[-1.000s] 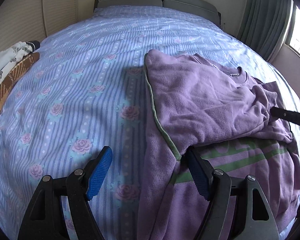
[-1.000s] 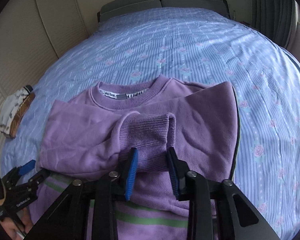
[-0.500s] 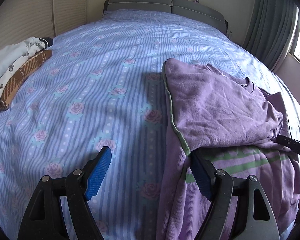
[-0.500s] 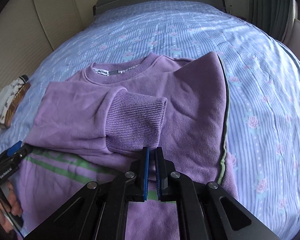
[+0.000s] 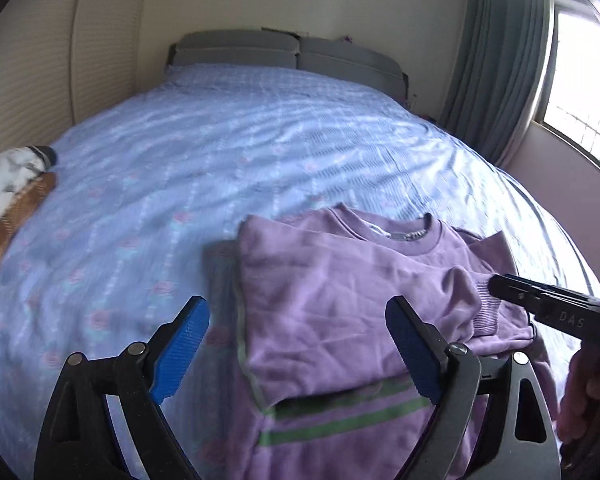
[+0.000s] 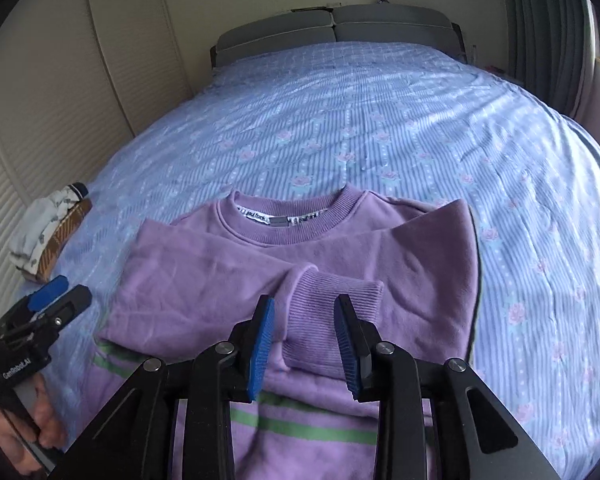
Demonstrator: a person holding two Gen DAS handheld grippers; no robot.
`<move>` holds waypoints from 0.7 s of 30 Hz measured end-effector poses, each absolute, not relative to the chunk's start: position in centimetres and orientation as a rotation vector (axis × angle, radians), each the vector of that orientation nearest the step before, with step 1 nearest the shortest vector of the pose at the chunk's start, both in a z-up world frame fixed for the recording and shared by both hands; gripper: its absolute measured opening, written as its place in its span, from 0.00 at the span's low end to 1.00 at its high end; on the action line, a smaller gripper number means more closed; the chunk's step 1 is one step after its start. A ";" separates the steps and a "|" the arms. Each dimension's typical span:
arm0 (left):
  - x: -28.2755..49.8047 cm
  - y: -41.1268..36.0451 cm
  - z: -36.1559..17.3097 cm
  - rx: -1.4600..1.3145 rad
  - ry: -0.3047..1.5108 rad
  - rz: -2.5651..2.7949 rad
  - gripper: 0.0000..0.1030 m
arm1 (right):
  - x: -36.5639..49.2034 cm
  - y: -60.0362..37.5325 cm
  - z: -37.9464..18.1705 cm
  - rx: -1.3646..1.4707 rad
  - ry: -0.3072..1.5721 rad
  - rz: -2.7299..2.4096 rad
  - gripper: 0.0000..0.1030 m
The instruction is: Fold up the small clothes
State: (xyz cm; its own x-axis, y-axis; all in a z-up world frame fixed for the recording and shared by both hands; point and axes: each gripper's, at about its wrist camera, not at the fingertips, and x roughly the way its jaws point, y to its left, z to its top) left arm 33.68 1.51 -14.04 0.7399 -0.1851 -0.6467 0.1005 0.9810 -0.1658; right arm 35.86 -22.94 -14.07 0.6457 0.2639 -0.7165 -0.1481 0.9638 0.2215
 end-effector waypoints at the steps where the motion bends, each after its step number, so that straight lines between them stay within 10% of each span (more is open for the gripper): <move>1: 34.3 1.1 -14.7 -0.124 0.741 -0.169 0.88 | 36.2 -22.9 -14.5 0.169 0.850 0.238 0.31; 14: 35.6 2.4 -18.8 -0.159 0.888 -0.048 0.86 | 36.9 -23.7 -17.4 0.246 0.954 0.207 0.34; 21: 29.4 3.6 -14.6 -0.141 0.831 -0.053 0.86 | 29.1 -26.1 -13.0 0.186 0.836 0.108 0.53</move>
